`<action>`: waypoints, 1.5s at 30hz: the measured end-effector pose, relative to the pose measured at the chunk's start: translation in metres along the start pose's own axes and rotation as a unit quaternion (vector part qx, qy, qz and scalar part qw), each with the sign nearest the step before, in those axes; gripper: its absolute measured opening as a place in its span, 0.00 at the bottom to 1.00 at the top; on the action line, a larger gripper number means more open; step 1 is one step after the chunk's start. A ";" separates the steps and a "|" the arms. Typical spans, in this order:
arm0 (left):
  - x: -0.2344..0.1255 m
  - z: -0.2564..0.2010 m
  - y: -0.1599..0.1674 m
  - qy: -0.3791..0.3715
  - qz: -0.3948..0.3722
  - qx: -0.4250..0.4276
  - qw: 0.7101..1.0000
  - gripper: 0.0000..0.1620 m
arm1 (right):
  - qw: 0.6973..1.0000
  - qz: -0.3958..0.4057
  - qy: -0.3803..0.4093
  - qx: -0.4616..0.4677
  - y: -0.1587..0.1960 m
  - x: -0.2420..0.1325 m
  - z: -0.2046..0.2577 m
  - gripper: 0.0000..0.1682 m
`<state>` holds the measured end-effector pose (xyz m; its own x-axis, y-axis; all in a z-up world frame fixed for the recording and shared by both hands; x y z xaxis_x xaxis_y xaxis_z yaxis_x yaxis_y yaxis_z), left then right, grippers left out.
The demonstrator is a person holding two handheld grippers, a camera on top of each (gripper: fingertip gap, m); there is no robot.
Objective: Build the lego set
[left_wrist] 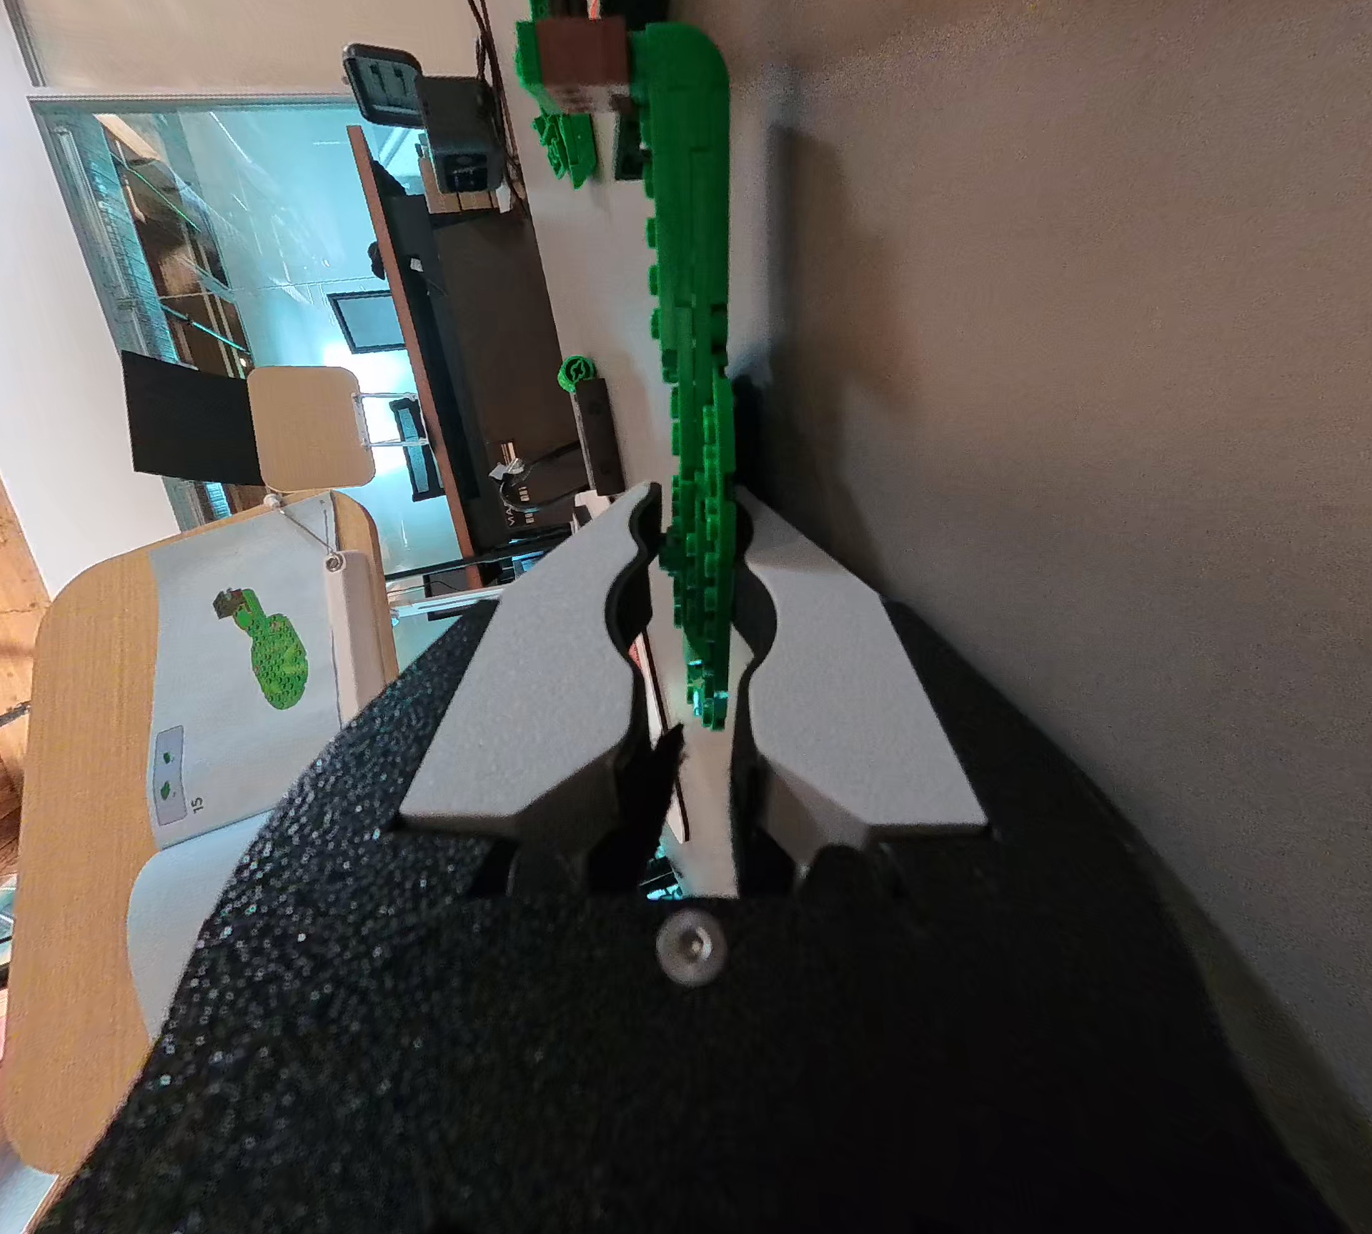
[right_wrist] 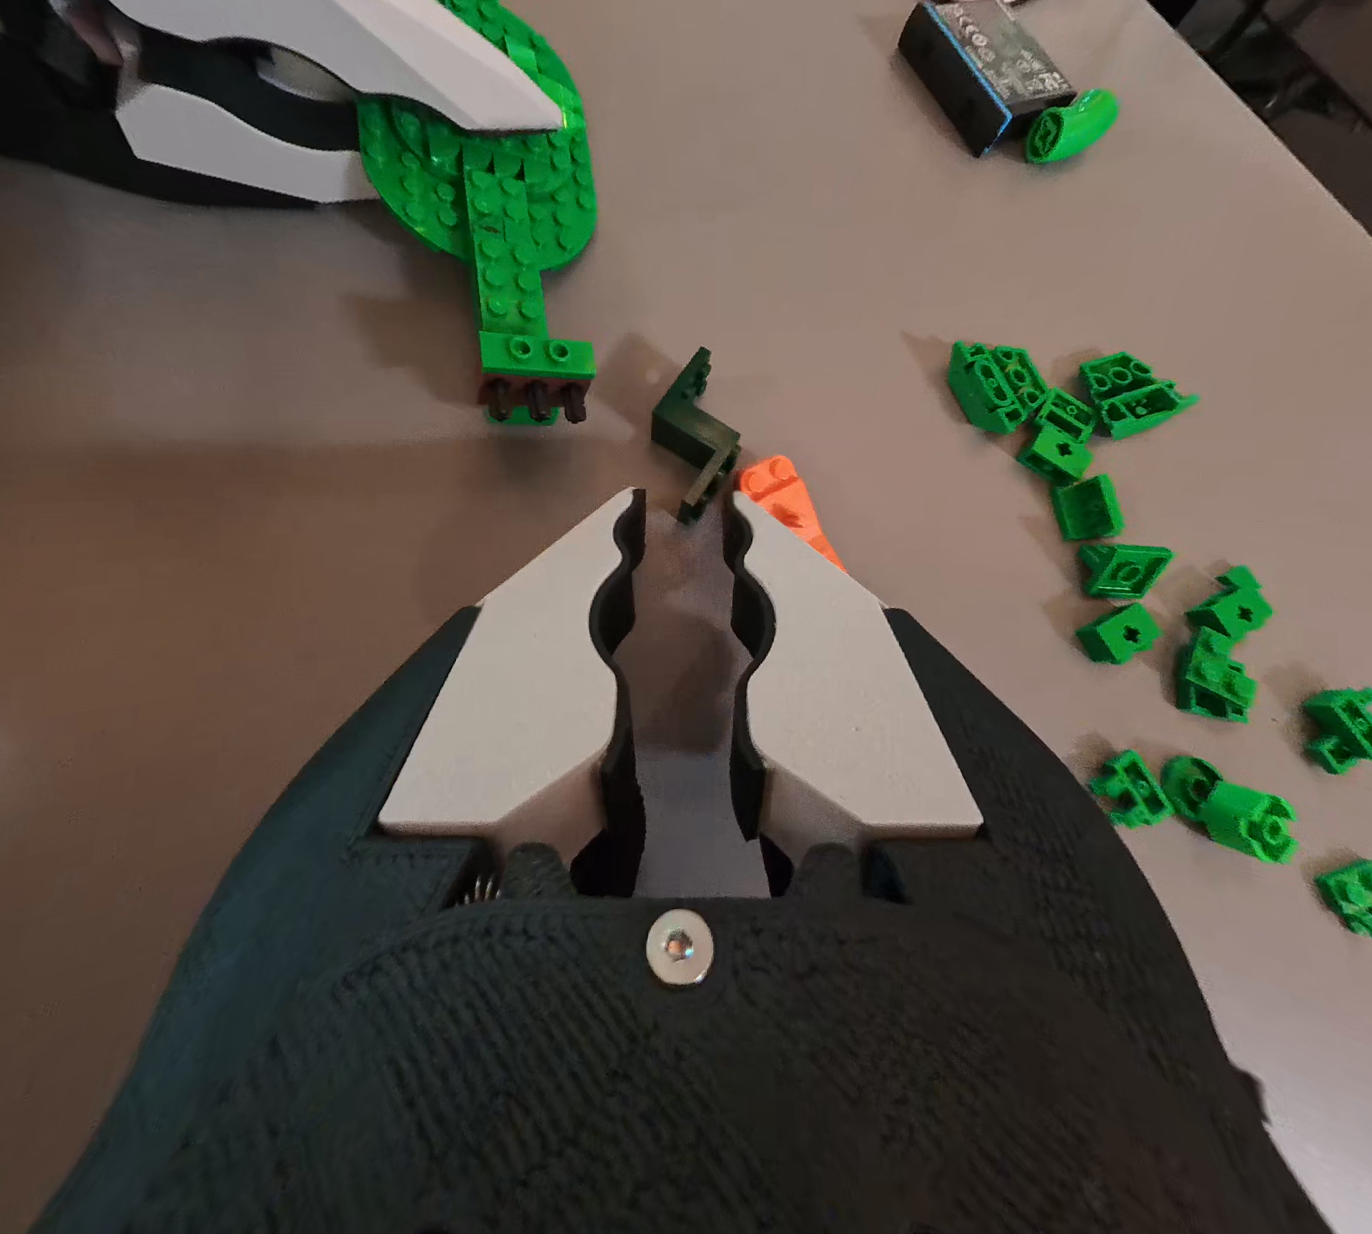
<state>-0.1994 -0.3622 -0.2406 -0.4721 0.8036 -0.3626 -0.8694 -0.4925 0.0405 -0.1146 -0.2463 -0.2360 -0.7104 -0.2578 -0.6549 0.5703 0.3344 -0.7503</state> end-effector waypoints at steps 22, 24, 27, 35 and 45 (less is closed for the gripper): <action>-0.001 0.004 -0.004 0.041 0.066 -0.008 0.997 0.08 | 0.918 -0.111 0.256 -0.281 -0.036 -0.040 -0.012 0.02; -0.002 0.003 -0.009 0.040 0.048 -0.001 0.998 0.08 | 0.894 -0.120 0.268 -0.339 -0.040 -0.041 -0.002 0.02; -0.003 0.003 -0.014 0.032 0.027 0.011 0.999 0.08 | 0.858 -0.117 0.269 -0.421 -0.041 -0.036 0.014 0.02; -0.002 0.002 -0.017 0.021 0.014 0.020 0.999 0.08 | 0.821 -0.082 0.245 -0.509 -0.033 -0.025 0.032 0.02; -0.003 0.002 -0.017 0.019 0.009 0.029 0.999 0.08 | 0.766 -0.057 0.242 -0.593 -0.024 -0.022 0.039 0.02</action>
<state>-0.1836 -0.3557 -0.2384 -0.4824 0.7814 -0.3959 -0.8686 -0.4852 0.1008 -0.0964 -0.2844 -0.2073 -0.9610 -0.0758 -0.2660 -0.0784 0.9969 -0.0011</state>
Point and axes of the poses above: each gripper's, where its closed fingertips meet, x out along the fingers, y out of its underside, z = x × y across the jaws, the point moved 4 cm from there along -x, back along the fingers
